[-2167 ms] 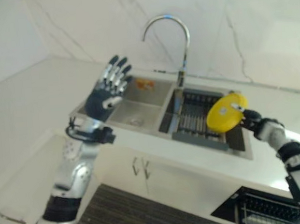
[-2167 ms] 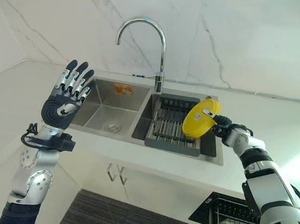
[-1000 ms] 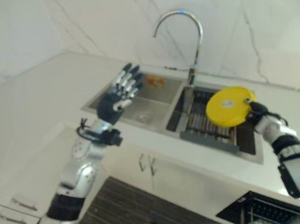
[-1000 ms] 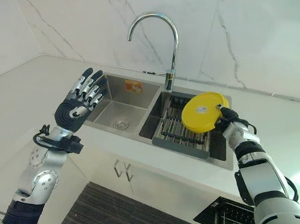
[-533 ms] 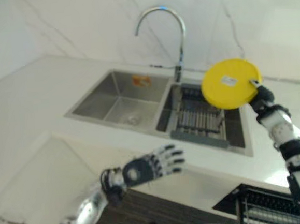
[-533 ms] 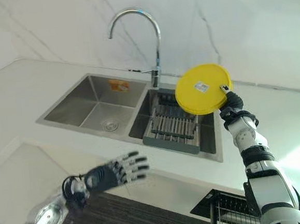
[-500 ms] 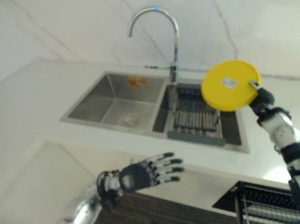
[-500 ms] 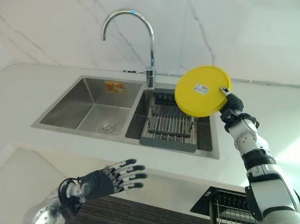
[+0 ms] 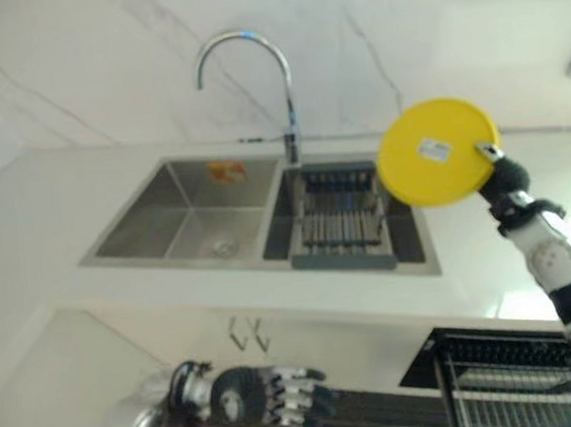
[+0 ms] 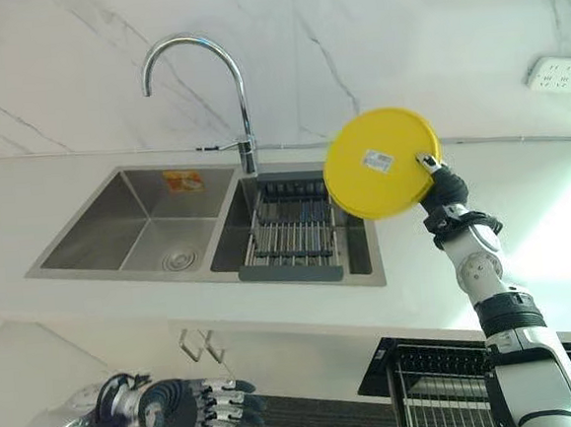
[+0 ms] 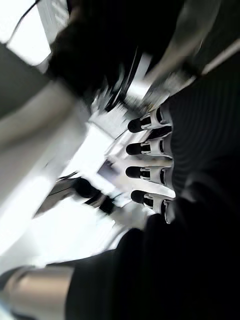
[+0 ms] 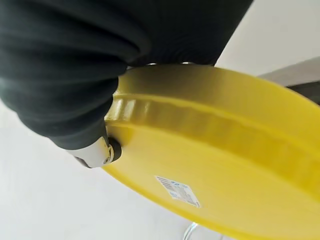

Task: Place the dishes in the dishwasher.

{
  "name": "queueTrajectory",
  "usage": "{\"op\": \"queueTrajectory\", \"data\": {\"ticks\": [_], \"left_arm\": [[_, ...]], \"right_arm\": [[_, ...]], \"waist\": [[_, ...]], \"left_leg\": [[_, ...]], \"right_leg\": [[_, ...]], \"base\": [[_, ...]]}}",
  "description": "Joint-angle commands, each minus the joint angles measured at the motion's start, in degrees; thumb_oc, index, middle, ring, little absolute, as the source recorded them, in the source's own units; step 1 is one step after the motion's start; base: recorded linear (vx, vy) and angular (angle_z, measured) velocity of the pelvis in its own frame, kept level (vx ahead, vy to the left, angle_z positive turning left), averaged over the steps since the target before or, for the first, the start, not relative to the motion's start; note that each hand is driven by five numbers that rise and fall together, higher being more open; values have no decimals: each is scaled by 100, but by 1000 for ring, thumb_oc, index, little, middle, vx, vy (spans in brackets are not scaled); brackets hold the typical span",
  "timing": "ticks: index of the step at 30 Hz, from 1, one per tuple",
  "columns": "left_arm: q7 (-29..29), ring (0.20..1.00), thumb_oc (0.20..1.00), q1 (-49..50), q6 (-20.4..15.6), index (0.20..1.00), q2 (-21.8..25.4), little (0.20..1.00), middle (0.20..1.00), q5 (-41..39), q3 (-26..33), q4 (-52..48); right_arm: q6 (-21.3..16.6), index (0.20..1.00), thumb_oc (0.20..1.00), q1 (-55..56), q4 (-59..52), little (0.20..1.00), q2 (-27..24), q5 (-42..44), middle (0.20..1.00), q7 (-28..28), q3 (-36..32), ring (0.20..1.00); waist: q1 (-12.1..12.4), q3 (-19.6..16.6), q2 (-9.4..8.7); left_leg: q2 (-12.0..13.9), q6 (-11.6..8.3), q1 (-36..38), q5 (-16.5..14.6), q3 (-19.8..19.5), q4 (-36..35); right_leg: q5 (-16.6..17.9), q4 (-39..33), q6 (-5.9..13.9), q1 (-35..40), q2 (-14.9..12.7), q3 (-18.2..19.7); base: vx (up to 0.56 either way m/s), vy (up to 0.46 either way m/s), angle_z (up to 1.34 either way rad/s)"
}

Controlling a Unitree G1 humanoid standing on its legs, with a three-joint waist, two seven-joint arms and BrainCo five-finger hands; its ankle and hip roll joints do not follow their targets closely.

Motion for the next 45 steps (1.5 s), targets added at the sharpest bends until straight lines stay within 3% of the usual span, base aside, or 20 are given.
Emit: {"op": "queueTrajectory", "data": {"ticks": [1,3,5,6,8,10,14,16,18,20,22,24,26,27,29,36,38,40,41,45], "left_arm": [[250,1000,1000,-108,185,1000,-263,1000,1000,135,87,-122],[492,1000,1000,-53,180,1000,-488,1000,1000,8,197,356],[1162,1000,1000,-63,313,1000,-1010,1000,1000,-489,469,1070],[1376,1000,1000,-120,267,1000,-1332,1000,1000,-520,705,1501],[1572,1000,1000,-185,161,1000,-1600,1000,1000,-534,859,2162],[1993,1000,1000,-236,93,1000,-1851,1000,1000,-343,1076,2903],[2933,1000,1000,-456,-1006,1000,-2370,1000,1000,131,1402,4931],[3153,1000,1000,-505,-1275,1000,-2466,1000,1000,423,1345,5275],[3418,1000,1000,-552,-1424,1000,-2478,1000,1000,401,1315,5428],[3623,1000,1000,-608,-1413,1000,-2604,1000,1000,449,1381,5625],[3752,1000,1000,-595,-1586,1000,-2746,1000,1000,423,1341,5774],[3887,1000,1000,-552,-1646,1000,-2690,1000,1000,452,1380,5726],[3992,1000,1000,-578,-1621,1000,-2589,1000,1000,512,1405,5582],[4147,1000,1000,-625,-1571,1000,-2506,1000,1000,478,1452,5457],[4216,1000,1000,-657,-1496,1000,-2510,1000,1000,455,1523,5358],[4287,1000,1000,-458,-1655,1000,-2868,1000,1000,477,1744,5299],[4312,1000,1000,-412,-1664,1000,-2900,1000,1000,497,1738,5285],[4311,1000,1000,-333,-1635,1000,-2912,1000,1000,480,1694,5235],[4290,1000,1000,-276,-1658,1000,-2907,1000,1000,425,1660,5253],[4190,1000,1000,-366,-1816,1000,-2868,1000,1000,464,1556,5551]], "right_arm": [[-937,200,200,-218,-395,200,119,53,200,112,-564,200],[-1003,200,200,-147,-601,200,222,35,200,158,-545,200],[-1157,200,200,-97,-872,200,274,3,200,313,-554,200],[-1234,200,200,-7,-1092,200,354,-214,200,329,-612,200],[-1400,200,200,80,-1292,200,519,-490,200,403,-700,200],[-1614,200,200,373,-1772,200,608,-807,200,178,-927,200],[-1745,200,200,1152,-2697,200,1183,-1208,200,-119,-1369,200],[-1765,200,200,1336,-2905,200,1253,-1447,200,-168,-1413,200],[-1777,200,200,1343,-2864,200,1188,-1232,200,-63,-1470,200],[-1747,200,200,1437,-2906,200,1121,-1097,200,-76,-1605,200],[-1788,200,200,1432,-2947,200,1335,-1317,200,-272,-1519,200],[-1773,200,200,1372,-3113,200,1505,-1647,200,-559,-1290,200],[-1819,200,200,1335,-3205,200,1520,-1799,200,-752,-1228,200],[-1917,200,200,1378,-3262,200,1476,-1762,200,-908,-1255,200],[-1952,200,200,1364,-3258,200,1396,-1846,200,-988,-1260,200],[-1792,200,200,1324,-3169,200,1043,-1630,200,-695,-1484,200],[-1731,200,200,1370,-3181,200,998,-1703,200,-636,-1548,200],[-1745,200,200,1422,-3161,200,1001,-1793,200,-570,-1497,200],[-1807,200,200,1391,-3096,200,1060,-1886,200,-516,-1373,200],[-2084,200,200,1417,-3040,200,1115,-2123,200,-661,-1167,200]], "waist": [[76,-76,94],[65,-5,72],[121,234,-142],[120,279,-197],[6,326,-145],[-145,333,-54],[-350,314,-76],[-392,314,-149],[-428,325,-216],[-380,235,-258],[-203,132,-320],[-41,85,-391],[-52,124,-396],[-127,172,-375],[-145,156,-371],[-186,203,-350],[-201,252,-342],[-96,301,-283],[-12,313,-182],[177,386,-100]], "left_leg": [[122,-249,156,-314,401,46],[64,-234,300,-281,444,146],[-46,-205,-291,-566,306,1906],[-189,-126,-378,-678,132,1959],[-314,6,-69,-874,205,1215],[-395,72,332,-725,169,393],[-610,174,374,-777,-52,46],[-606,144,346,-802,75,46],[-551,214,252,-742,90,46],[-518,283,91,-636,197,46],[-427,276,14,-637,502,46],[-325,167,89,-735,874,46],[-175,92,171,-772,983,46],[79,39,166,-672,917,46],[281,-58,129,-549,949,46],[944,-457,-52,-91,1304,385],[961,-472,-197,-238,1357,849],[502,-362,-411,-341,1005,869],[311,-346,-452,-127,770,432],[289,-460,-1076,425,868,53]], "right_leg": [[-458,9,253,-20,171,352],[-412,9,235,-50,146,484],[-205,9,177,-89,-75,569],[-75,9,204,-179,-154,580],[101,29,330,-351,-225,601],[236,222,508,-686,-283,607],[512,547,643,-1188,-611,711],[716,475,726,-1350,-616,546],[531,881,700,-1546,-320,580],[-67,1270,510,-1231,8,550],[-167,1103,542,-766,-359,183],[519,513,841,-569,-1173,-315],[800,311,976,-628,-1439,-313],[449,448,912,-683,-1245,-47],[257,250,878,-568,-1034,-24],[-109,9,414,-378,-323,76],[-151,10,341,-323,-312,-45],[-176,10,340,-285,-276,-23],[-212,22,341,-275,-179,56],[-504,9,280,88,-9,-61]], "base": [[-45,28,-5],[-109,63,-8],[-266,138,-36],[-261,291,-49],[-190,343,-36],[-141,366,-5],[-64,406,10],[-32,158,-10],[-102,82,-77],[-151,20,-133],[-122,-315,-184],[-55,-713,-216],[-26,-817,-256],[-4,-733,-123],[-6,-610,-12],[19,-421,33],[18,-193,28],[100,-18,33],[145,82,19],[181,127,3]]}}
